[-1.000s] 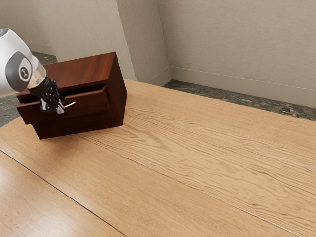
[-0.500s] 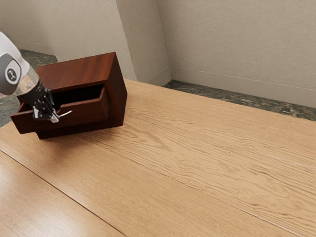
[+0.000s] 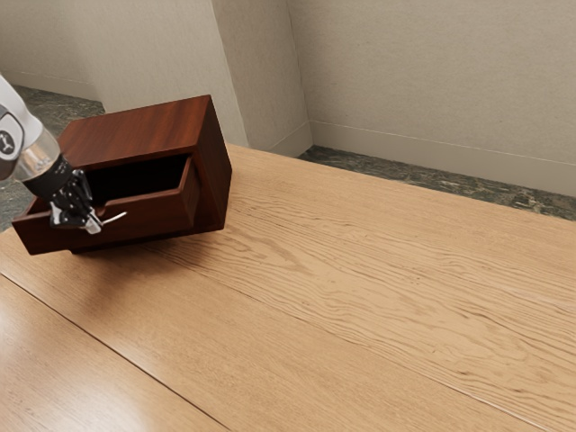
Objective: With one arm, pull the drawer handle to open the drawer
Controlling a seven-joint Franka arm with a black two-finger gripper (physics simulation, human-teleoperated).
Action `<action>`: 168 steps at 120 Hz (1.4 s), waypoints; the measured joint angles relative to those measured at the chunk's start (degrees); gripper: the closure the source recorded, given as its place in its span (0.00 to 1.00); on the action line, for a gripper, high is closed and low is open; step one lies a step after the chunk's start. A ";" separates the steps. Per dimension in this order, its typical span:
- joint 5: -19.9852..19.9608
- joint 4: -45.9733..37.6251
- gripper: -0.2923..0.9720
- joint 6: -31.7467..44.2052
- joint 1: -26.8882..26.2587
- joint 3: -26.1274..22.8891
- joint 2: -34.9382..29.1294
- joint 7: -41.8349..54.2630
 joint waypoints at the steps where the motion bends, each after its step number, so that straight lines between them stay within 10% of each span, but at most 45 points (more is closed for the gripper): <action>1: 0.00 -0.13 0.85 0.00 0.05 -0.05 -0.13 0.00; 168: 0.13 -8.08 0.84 -1.60 6.24 -6.75 -7.83 -0.22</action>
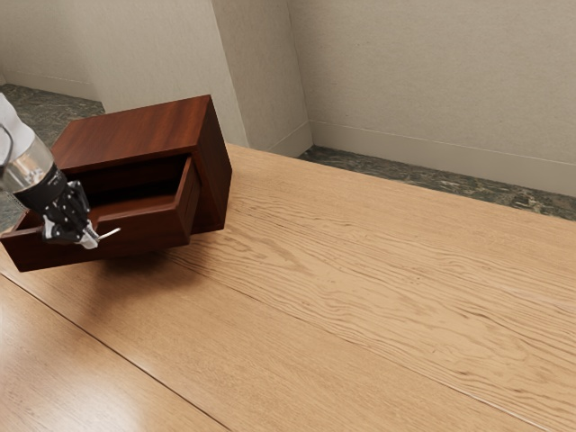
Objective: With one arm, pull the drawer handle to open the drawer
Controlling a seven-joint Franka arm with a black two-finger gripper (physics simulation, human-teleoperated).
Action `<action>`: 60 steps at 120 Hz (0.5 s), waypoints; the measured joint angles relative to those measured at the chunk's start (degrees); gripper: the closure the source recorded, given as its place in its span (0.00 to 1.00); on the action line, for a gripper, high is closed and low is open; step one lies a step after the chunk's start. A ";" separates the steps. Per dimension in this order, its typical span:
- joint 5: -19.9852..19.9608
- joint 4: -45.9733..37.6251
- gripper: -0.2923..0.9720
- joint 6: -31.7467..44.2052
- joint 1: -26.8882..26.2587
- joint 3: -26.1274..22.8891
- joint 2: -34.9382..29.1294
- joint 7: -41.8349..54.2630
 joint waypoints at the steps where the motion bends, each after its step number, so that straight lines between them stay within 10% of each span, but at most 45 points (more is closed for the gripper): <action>1: 0.00 -0.01 0.83 -0.03 0.01 -0.01 -0.07 0.02; 36: 0.31 -0.42 0.53 -1.64 -8.26 0.87 -4.85 0.66; 60: 1.12 14.34 0.35 -10.37 -7.50 2.59 0.37 1.00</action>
